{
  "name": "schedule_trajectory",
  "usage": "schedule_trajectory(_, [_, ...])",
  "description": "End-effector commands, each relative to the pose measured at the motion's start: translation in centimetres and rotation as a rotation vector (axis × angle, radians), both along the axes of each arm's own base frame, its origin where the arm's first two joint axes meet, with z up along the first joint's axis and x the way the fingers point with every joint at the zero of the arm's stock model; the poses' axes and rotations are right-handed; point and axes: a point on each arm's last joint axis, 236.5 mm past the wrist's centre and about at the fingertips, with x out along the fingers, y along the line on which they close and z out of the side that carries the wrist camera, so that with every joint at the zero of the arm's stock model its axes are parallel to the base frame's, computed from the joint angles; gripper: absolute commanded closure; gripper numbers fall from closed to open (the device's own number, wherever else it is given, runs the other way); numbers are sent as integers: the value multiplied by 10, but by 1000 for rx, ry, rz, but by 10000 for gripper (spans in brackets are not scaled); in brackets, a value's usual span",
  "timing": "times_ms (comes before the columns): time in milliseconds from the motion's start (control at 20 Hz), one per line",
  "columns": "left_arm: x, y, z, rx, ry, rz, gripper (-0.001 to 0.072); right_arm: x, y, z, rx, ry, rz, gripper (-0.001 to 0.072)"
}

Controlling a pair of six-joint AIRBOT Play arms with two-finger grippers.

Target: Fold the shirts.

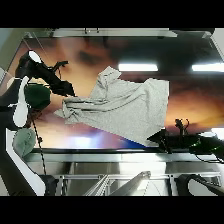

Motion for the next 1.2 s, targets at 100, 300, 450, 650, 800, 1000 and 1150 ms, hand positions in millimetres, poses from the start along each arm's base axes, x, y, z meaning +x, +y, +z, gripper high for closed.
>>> schedule_trajectory(100, [-8,-1,-23,-20,31,-75,10,10,-11,-10,-62,-22,-37,261])
schedule_trajectory(300, [-13,-7,-39,-38,51,-123,365,8,-8,-8,-49,-18,-30,262])
schedule_trajectory(450, [-10,-7,-35,-53,11,-175,693,7,-7,-7,-43,-17,-26,262])
schedule_trajectory(650, [-1,-19,-6,-129,-47,-160,691,-1,5,6,24,-43,40,699])
schedule_trajectory(800, [1,-39,48,-364,-75,-105,691,1,22,38,152,-113,70,701])
schedule_trajectory(1000, [-15,-47,168,-766,-179,-43,692,44,26,131,271,-446,69,701])
schedule_trajectory(1150, [-42,-35,327,-1203,-451,2,692,66,9,242,247,-787,124,701])
